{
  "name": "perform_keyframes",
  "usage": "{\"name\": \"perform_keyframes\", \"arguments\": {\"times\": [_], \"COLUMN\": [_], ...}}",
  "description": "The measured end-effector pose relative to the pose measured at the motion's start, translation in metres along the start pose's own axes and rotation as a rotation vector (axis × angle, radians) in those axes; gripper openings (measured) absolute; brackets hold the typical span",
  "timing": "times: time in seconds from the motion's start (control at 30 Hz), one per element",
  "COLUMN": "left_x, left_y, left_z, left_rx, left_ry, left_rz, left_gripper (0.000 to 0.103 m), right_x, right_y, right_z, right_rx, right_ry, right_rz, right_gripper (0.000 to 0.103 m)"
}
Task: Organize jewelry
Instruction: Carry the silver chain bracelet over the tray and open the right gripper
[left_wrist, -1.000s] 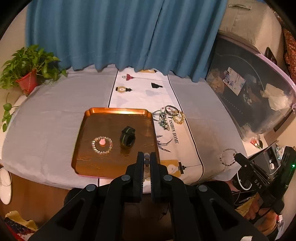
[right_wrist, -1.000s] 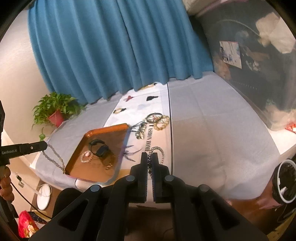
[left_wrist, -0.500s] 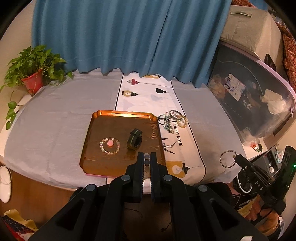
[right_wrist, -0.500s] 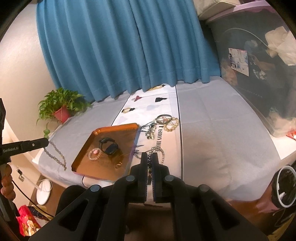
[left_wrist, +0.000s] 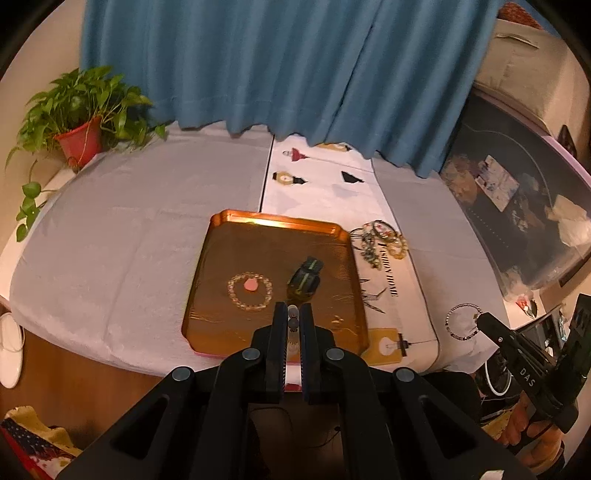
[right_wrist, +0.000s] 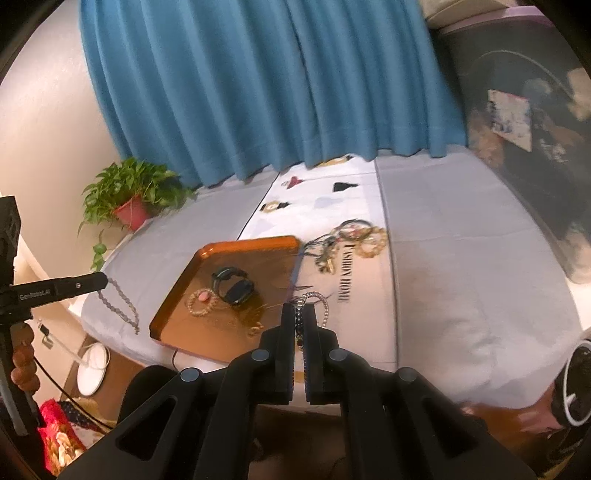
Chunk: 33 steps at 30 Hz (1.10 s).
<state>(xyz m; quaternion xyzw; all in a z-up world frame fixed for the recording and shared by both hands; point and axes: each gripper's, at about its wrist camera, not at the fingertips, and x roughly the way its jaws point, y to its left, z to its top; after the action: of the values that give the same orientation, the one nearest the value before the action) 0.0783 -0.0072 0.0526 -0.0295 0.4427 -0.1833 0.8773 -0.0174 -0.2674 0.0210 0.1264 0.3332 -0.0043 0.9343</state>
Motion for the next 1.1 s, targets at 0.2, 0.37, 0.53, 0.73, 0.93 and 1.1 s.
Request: {"name": "perform_keyframes", "arguments": {"times": [0.2,0.37,0.53,0.73,0.93,1.1], "left_x": [0.021,0.046,0.077,0.111,0.135,0.132], "left_y": [0.02,0.03,0.035,0.039,0.045,0.054], "left_z": [0.008,0.017,0.027,0.032,0.036,0.04], "left_rx": [-0.023,-0.026,-0.014,0.002,0.003,-0.025], "left_ry": [0.023,0.048,0.08,0.121,0.142,0.107], "left_rz": [-0.003,-0.014,-0.019,-0.022,-0.031,-0.026], "left_gripper": [0.004,0.004,0.004,0.004,0.004,0.098], "right_x": [0.029,0.057,0.094,0.134,0.16,0.164], "right_y": [0.024,0.048,0.065,0.075,0.082,0.089], "right_z": [0.007,0.015,0.023,0.025,0.024,0.025], "right_rx": [-0.041,-0.086,-0.113,-0.128,-0.158,-0.185], "right_ry": [0.03,0.046,0.075,0.123,0.153,0.141], "right_rz": [0.036,0.072,0.101,0.107,0.124,0.163], "right_gripper": [0.004,0.004,0.004,0.004,0.006,0.059]}}
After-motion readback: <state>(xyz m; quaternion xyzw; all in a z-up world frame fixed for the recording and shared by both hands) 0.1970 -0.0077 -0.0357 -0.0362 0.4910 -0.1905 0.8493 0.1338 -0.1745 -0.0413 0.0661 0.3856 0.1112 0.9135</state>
